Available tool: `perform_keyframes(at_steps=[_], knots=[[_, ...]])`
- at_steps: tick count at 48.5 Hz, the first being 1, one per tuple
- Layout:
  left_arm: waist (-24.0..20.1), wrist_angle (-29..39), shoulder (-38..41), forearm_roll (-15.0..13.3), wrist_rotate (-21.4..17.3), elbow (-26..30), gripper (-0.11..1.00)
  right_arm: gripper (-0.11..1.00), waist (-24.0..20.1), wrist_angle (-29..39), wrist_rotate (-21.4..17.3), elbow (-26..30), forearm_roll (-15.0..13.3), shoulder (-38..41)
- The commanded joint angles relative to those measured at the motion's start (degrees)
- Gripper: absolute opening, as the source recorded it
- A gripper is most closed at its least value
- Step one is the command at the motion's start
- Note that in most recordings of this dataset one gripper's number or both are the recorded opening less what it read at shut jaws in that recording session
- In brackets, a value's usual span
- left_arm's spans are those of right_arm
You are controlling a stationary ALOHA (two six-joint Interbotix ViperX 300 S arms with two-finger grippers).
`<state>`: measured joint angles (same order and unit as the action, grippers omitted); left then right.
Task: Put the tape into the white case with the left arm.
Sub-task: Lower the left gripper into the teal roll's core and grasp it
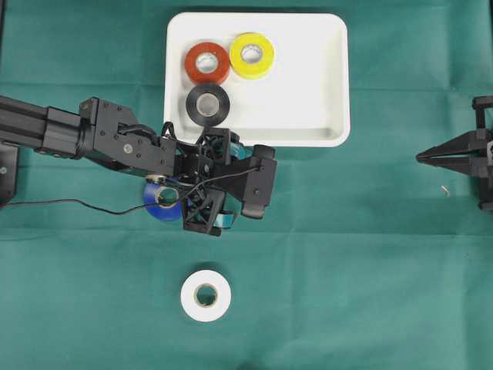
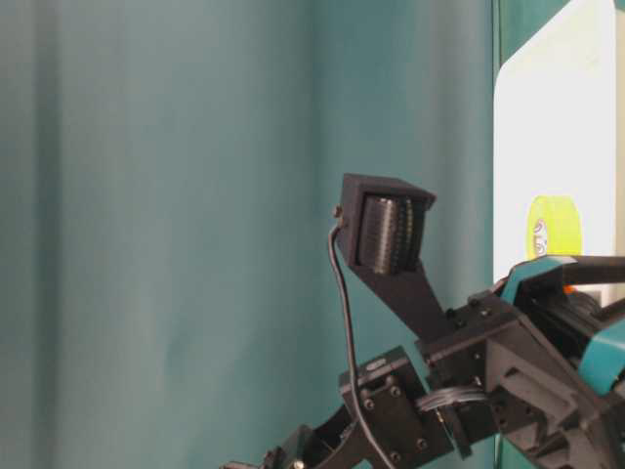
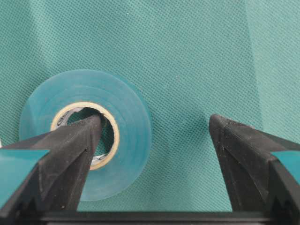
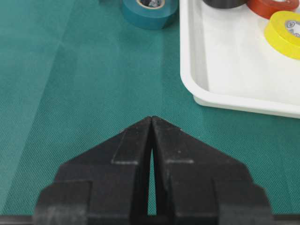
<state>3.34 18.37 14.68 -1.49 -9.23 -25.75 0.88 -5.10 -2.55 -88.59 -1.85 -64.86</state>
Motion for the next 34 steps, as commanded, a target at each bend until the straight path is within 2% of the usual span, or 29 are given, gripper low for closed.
perform_keyframes(at_steps=[1, 6, 10, 14, 21, 34], knots=[[-0.18, -0.18, -0.97, 0.0, 0.09, 1.23, 0.92, -0.09, 0.09, -0.62, 0.0, 0.62, 0.0, 0.44], [-0.18, -0.18, -0.97, 0.0, 0.09, 1.14, 0.9, -0.09, 0.09, -0.62, 0.0, 0.62, 0.0, 0.44], [-0.18, -0.18, -1.05, 0.0, 0.09, 1.14, 0.83, -0.09, 0.0, -0.62, 0.0, 0.62, 0.0, 0.44], [-0.18, -0.18, -1.14, 0.0, 0.09, 1.23, 0.64, -0.09, 0.09, -0.62, -0.09, 0.62, 0.0, 0.53], [-0.18, -0.09, -1.41, 0.0, 0.09, 1.14, 0.24, -0.09, 0.0, -0.62, 0.0, 0.53, 0.0, 0.44], [-0.09, 0.62, -1.58, 0.0, 0.09, 1.23, 0.23, -0.09, 0.09, -0.62, 0.0, 0.53, 0.0, 0.44]])
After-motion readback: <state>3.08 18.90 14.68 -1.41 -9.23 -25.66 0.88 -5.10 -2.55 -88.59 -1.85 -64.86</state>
